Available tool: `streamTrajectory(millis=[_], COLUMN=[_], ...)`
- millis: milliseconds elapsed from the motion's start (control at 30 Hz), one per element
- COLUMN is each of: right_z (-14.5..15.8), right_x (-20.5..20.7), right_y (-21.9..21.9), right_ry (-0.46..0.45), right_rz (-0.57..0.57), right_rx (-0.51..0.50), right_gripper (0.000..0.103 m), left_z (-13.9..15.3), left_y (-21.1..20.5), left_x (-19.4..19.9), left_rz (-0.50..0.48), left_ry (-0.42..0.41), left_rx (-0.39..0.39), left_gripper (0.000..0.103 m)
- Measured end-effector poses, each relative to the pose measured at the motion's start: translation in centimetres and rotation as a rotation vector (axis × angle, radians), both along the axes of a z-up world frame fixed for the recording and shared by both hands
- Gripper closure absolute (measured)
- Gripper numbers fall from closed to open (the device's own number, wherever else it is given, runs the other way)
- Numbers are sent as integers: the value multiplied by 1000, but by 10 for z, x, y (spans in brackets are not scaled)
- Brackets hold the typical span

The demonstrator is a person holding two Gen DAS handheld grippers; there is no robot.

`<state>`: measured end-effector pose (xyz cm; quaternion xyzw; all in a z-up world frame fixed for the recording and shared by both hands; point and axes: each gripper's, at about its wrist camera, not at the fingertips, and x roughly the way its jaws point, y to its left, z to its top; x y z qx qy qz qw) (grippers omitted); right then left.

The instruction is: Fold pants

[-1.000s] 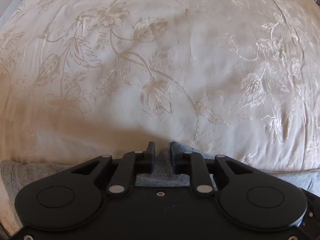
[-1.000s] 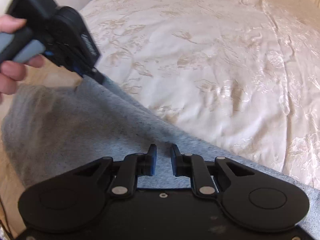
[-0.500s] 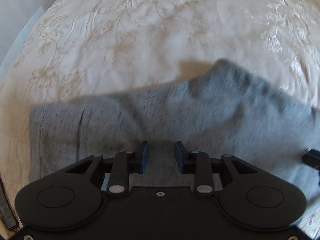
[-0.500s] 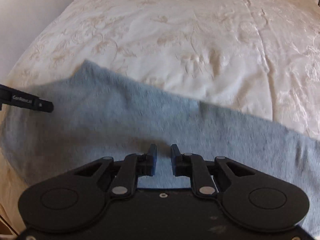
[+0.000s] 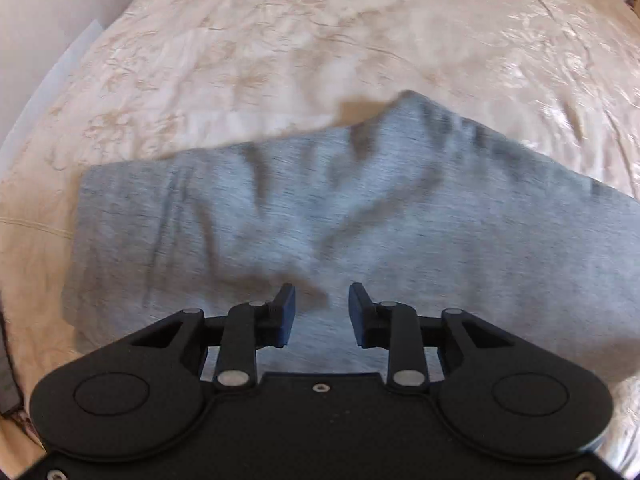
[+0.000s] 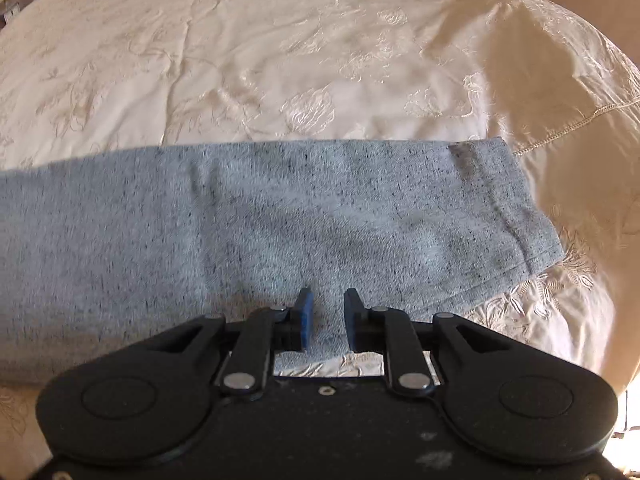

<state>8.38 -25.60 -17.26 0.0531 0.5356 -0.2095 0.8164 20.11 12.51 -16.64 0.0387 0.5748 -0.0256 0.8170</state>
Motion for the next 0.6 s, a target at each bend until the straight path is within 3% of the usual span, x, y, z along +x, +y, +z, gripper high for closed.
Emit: streamTrajectory(millis=[67, 133, 200, 300, 467, 600], right_z=[-8, -19, -30, -14, 12, -10], right_x=[2, -2, -10, -34, -44, -13], right_y=[-14, -34, -65, -94, -115, -153], right_ry=[1, 46, 124, 57, -130, -71], right_rz=[22, 4, -85, -133, 36, 126], right_rx=[-22, -59, -58, 3, -8, -32], right_gripper=[85, 85, 84, 84, 84, 84], left_z=[-15, -39, -38, -15, 17, 17], left_y=[-21, -32, -42, -65, -148, -234], left_x=[-11, -22, -34, -42, -45, -43], left_rz=[-13, -12, -4, 16, -53, -159], left_ry=[63, 172, 146, 99, -2, -20], left_rx=[13, 84, 142, 198, 96, 68], left_gripper=[58, 58, 58, 62, 62, 62])
